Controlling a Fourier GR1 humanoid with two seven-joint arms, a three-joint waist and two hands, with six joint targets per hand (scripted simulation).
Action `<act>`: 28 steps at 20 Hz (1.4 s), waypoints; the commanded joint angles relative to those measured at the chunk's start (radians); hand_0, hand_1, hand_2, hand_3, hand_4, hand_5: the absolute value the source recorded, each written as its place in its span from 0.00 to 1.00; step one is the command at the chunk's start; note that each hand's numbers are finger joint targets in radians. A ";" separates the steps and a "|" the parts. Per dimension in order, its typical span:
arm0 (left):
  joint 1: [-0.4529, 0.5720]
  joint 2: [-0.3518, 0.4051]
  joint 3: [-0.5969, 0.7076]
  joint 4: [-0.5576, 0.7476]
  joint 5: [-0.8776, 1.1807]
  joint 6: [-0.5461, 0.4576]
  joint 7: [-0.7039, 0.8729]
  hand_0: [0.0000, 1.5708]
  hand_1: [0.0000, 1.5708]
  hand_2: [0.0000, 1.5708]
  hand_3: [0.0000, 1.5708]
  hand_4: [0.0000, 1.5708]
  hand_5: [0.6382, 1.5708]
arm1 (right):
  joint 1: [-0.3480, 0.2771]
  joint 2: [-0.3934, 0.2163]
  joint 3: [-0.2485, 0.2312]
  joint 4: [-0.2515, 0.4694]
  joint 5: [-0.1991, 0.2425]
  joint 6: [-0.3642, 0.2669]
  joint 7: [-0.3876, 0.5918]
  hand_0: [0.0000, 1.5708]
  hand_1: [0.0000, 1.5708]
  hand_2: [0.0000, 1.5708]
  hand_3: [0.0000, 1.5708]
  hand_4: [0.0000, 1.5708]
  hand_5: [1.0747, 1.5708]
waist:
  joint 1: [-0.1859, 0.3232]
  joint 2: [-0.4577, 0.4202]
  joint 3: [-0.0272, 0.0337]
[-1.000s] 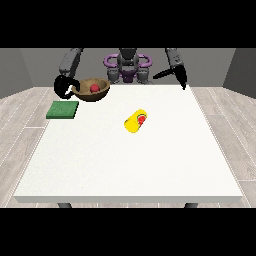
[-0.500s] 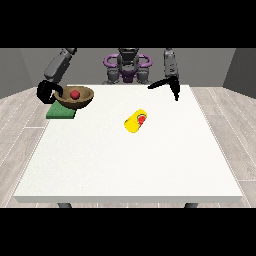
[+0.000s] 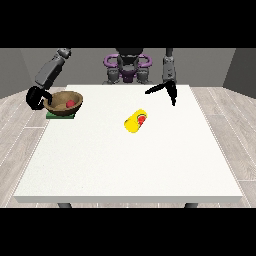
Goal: Pick the cup and pour the ball into the bowl, then pick the bowl and place it on the pad
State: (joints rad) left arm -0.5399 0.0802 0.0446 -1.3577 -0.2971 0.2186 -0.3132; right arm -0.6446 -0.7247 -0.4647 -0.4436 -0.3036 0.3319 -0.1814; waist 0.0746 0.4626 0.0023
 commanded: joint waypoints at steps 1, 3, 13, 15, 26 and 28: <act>0.024 0.041 -0.002 -0.098 0.006 -0.035 0.024 0.00 0.00 0.00 0.00 0.00 0.99 | -0.005 -0.044 -0.016 0.051 0.009 0.024 -0.083 1.00 1.00 1.00 0.00 0.66 1.00 | 0.009 0.054 0.0002; 0.006 0.017 -0.021 -0.127 -0.015 -0.010 0.061 0.00 0.00 0.00 0.00 0.00 0.99 | -0.052 -0.088 -0.003 0.065 0.024 0.022 -0.022 1.00 1.00 1.00 0.00 0.66 1.00 | 0.008 0.043 -0.0002; 0.048 0.015 -0.031 -0.208 0.002 -0.043 0.161 0.00 0.00 0.00 0.00 0.00 0.99 | -0.092 -0.093 -0.029 0.135 -0.014 0.059 0.048 1.00 1.00 1.00 0.00 0.45 1.00 | -0.005 -0.018 -0.0015; 0.112 0.010 -0.059 -0.268 0.001 -0.058 0.161 0.00 0.00 0.00 0.00 0.00 0.99 | -0.076 -0.127 -0.044 0.162 -0.025 0.082 0.060 1.00 1.00 1.00 0.31 0.47 1.00 | 0.004 -0.023 -0.0010; 0.111 0.023 -0.018 -0.299 0.007 -0.037 0.150 0.00 0.00 0.00 0.00 0.00 0.99 | -0.007 -0.104 0.025 0.159 0.063 0.020 -0.022 1.00 1.00 1.00 1.00 0.37 0.93 | -0.027 0.031 -0.0007; 0.104 0.059 -0.020 -0.354 0.042 -0.102 0.175 0.00 0.00 0.00 0.00 0.00 0.99 | -0.015 -0.139 0.031 0.163 0.090 -0.070 -0.030 0.70 0.70 0.67 0.56 0.00 0.94 | 0.019 0.045 -0.0003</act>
State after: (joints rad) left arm -0.4451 0.1074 0.0161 -1.6502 -0.2768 0.1559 -0.1577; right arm -0.6688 -0.8270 -0.4337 -0.2994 -0.2348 0.3290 -0.2015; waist 0.0711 0.4853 0.0013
